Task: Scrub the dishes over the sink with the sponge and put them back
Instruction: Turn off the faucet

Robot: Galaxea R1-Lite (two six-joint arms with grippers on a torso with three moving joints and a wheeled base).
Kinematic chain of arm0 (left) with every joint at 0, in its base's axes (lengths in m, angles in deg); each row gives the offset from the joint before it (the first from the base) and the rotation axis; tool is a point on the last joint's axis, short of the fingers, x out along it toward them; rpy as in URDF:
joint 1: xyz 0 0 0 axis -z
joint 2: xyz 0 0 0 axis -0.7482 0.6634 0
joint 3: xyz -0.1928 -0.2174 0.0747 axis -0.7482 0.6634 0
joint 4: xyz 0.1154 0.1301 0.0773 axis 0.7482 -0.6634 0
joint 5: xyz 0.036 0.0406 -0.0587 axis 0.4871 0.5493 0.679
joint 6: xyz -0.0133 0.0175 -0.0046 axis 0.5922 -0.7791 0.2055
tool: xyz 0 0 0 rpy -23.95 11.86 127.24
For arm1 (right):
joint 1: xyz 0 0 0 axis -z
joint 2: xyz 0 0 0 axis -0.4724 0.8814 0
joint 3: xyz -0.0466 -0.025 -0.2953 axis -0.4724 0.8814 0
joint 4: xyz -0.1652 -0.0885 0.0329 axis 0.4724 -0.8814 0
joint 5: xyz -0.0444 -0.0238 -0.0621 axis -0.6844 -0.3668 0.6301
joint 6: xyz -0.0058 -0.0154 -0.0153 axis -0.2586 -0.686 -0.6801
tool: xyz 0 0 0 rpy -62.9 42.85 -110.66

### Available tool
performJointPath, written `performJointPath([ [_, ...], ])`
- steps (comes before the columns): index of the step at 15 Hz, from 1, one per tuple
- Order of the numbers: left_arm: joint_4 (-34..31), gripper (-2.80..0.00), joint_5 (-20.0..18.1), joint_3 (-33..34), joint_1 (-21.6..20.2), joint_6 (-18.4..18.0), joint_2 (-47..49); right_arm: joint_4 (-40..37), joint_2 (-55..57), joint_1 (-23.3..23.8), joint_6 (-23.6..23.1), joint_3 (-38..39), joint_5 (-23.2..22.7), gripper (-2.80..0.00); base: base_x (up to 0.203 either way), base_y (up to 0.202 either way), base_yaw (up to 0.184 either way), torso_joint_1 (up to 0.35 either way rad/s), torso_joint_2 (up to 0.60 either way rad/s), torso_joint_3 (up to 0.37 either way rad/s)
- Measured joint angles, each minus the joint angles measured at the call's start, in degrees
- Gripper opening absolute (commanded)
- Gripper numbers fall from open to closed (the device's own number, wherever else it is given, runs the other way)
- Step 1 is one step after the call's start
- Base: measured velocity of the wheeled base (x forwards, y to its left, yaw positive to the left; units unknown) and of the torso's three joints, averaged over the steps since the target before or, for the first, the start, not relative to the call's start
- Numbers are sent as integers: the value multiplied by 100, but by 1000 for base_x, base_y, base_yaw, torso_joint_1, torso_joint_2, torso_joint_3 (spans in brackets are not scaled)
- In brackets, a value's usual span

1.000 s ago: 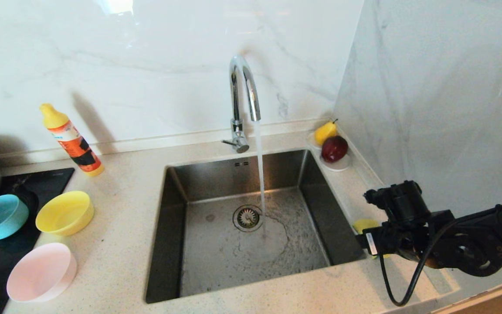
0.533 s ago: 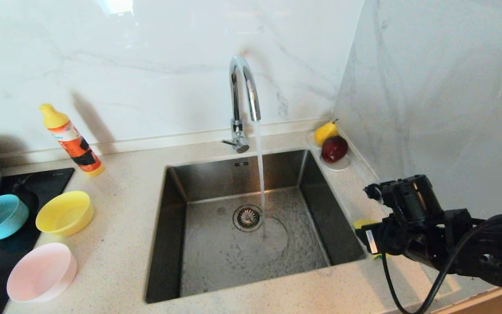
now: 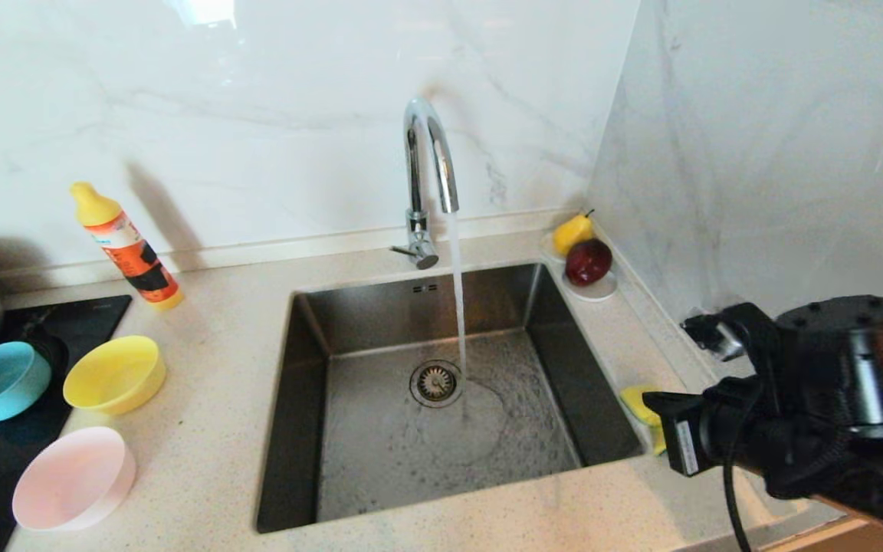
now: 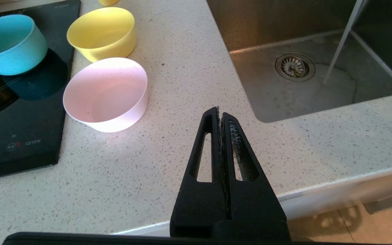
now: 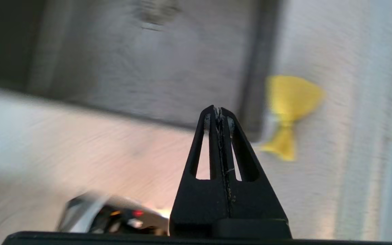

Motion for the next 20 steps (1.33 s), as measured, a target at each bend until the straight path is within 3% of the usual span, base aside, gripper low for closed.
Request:
performJointPath([
  [7, -1, -280, 0, 0, 0, -1, 0, -56, -2173, -71, -489, 834, -2272, -280, 0, 0, 0, 0, 0, 0],
  [10, -1, -280, -2, 0, 0, -1, 0, -75, -2896, 445, -954, 1245, -3345, -280, 0, 0, 0, 0, 0, 0],
  [14, 1, -280, 0, 0, 0, -1, 0, -206, -3775, 1416, -1070, 1809, -4620, -280, 0, 0, 0, 0, 0, 0],
  [20, -1, -280, -2, 0, 0, -1, 0, -971, -5101, 2236, -1079, 2367, -5582, -280, 0, 0, 0, 0, 0, 0],
])
